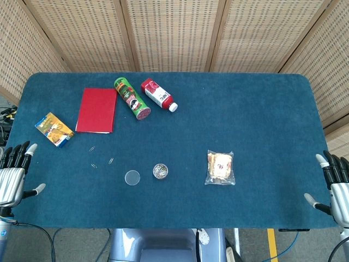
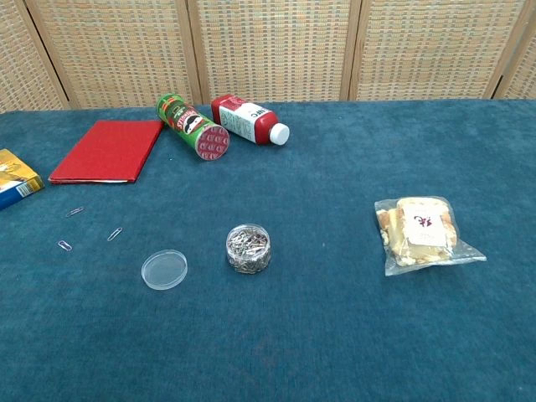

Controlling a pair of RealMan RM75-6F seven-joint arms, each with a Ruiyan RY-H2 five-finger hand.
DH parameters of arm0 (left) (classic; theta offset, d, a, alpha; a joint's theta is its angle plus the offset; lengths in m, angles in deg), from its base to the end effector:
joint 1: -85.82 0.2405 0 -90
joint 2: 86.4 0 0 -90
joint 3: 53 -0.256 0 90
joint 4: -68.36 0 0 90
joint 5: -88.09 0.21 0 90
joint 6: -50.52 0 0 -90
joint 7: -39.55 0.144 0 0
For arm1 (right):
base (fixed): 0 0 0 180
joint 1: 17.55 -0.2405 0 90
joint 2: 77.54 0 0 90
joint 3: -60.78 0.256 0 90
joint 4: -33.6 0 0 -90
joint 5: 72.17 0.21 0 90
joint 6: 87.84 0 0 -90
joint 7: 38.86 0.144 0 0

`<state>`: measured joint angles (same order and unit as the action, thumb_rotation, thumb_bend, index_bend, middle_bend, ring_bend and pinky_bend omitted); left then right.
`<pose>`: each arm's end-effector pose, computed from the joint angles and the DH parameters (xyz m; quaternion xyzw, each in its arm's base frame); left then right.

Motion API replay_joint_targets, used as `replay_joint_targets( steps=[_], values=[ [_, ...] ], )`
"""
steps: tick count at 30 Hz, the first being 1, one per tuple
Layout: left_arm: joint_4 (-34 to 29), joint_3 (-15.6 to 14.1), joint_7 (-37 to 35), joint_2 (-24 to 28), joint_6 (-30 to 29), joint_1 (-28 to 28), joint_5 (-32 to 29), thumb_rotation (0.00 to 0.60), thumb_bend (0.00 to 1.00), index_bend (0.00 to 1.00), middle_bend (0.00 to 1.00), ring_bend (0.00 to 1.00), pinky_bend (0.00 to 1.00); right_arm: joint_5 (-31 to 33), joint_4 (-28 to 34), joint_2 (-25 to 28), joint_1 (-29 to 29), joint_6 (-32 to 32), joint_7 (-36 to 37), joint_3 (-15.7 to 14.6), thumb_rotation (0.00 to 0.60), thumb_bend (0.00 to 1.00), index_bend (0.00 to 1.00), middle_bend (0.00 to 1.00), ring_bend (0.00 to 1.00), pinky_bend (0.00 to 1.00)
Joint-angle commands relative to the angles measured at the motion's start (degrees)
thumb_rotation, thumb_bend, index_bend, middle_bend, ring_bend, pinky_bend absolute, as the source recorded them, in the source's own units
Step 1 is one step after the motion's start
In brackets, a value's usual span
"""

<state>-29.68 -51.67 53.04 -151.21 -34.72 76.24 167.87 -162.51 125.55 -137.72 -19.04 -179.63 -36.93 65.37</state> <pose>-0.2912 0.1976 0.1479 -0.6117 -0.3593 -0.3463 0.6139 -0.3071 -0.1679 0.1963 0.5858 -0.3313 0.4179 0.6102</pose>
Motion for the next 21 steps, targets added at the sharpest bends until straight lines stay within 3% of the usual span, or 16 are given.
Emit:
replay_joint_targets(
  steps=[1, 8, 11, 13, 16, 21],
  values=[
    [0.64, 0.16, -0.72, -0.2, 0.31, 0.05, 0.14, 0.6, 0.0, 0.0, 0.0, 0.0, 0.0, 0.14, 0.02, 0.03, -0.02, 0.16, 0.21, -0.04, 0.6, 0.0, 0.0, 0.0, 0.0, 0.0],
    [6.14, 0.96, -3.65, -2.72, 4.82, -2.67, 1.18, 0.6, 0.01, 0.02, 0.0, 0.0, 0.0, 0.47, 0.16, 0.09, 0.1, 0.06, 0.43, 0.01, 0.6, 0.0, 0.0, 0.0, 0.0, 0.0],
    [13.27, 0.96, -8.32, -5.55, 10.03, -6.41, 3.89, 0.6, 0.12, 0.27, 0.0, 0.0, 0.0, 1.04, 0.19, 0.06, -0.09, 0.57, 0.58, 0.17, 0.6, 0.0, 0.0, 0.0, 0.0, 0.0],
    [17.92, 0.89, -9.96, -7.39, 12.41, -8.65, 5.77, 0.6, 0.17, 0.38, 0.0, 0.0, 0.0, 1.36, 0.22, 0.01, -0.23, 0.86, 0.42, 0.3, 0.6, 0.0, 0.0, 0.0, 0.0, 0.0],
    [26.72, -0.33, -11.33, -10.82, 18.75, -13.26, 8.81, 0.6, 0.22, 0.43, 0.0, 0.0, 0.0, 1.9, 0.3, -0.11, -0.37, 1.14, -0.01, 0.52, 0.6, 0.0, 0.0, 0.0, 0.0, 0.0],
    [33.36, -1.33, -12.67, -14.19, 22.66, -16.52, 10.76, 0.6, 0.27, 0.45, 0.0, 0.0, 0.0, 2.75, 0.16, -0.4, -0.62, 1.86, -0.49, 0.71, 0.6, 0.0, 0.0, 0.0, 0.0, 0.0]
  ],
)
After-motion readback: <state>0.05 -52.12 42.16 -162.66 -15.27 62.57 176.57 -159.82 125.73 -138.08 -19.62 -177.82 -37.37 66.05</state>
